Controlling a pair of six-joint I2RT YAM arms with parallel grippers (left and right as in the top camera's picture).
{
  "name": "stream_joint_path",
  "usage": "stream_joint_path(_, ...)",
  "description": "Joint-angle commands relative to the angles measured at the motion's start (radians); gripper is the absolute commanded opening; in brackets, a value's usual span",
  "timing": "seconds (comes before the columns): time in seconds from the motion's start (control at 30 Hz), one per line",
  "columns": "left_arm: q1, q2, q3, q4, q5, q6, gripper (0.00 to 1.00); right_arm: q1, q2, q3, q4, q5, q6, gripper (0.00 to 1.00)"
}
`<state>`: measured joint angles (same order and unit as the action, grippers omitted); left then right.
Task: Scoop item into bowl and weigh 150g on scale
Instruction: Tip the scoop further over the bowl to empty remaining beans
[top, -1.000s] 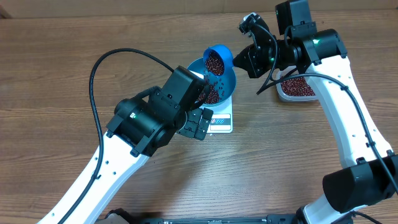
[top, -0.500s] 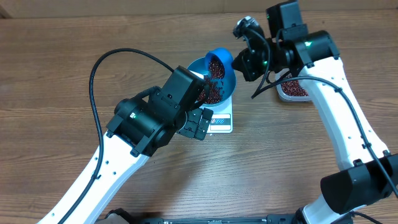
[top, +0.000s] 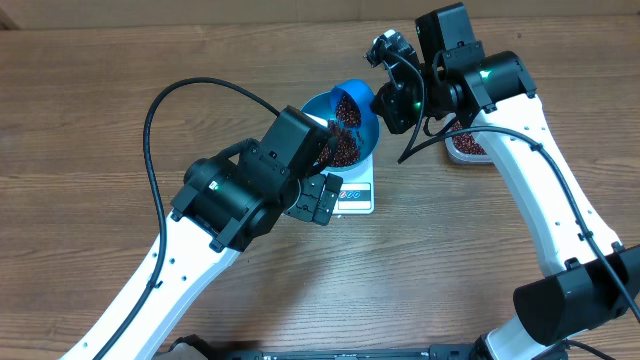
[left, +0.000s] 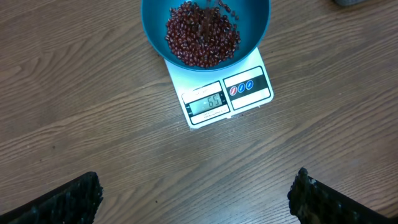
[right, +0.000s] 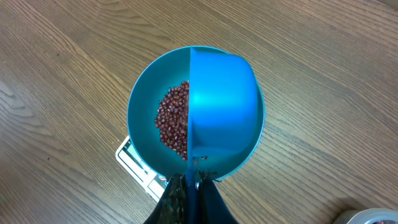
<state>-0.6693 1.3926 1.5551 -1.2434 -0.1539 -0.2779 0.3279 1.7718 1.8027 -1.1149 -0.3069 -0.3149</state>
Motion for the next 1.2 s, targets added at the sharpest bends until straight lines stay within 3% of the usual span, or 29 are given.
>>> stream_joint_path(0.0, 0.002, 0.001, 0.02, -0.002, -0.006, 0.019, 0.99, 0.003, -0.029, 0.039, 0.006, 0.0, 0.006, 0.04)
stream_joint_path(0.3, 0.002, 0.001, 0.02, -0.002, -0.006, 0.019, 1.0, 0.049, -0.029, 0.039, 0.007, 0.129, 0.005, 0.04)
stream_joint_path(0.63, 0.002, 0.001, 0.02, -0.002, -0.006, 0.019, 1.0, 0.077, -0.029, 0.039, 0.009, 0.137, 0.034, 0.04)
stream_joint_path(0.8, 0.002, 0.001, 0.02, -0.002, -0.006, 0.019, 1.0, 0.098, -0.029, 0.039, 0.011, 0.255, 0.035, 0.04)
stream_joint_path(1.17, 0.002, 0.001, 0.02, -0.002, -0.006, 0.019, 1.0, 0.116, -0.029, 0.039, 0.005, 0.24, 0.045, 0.04)
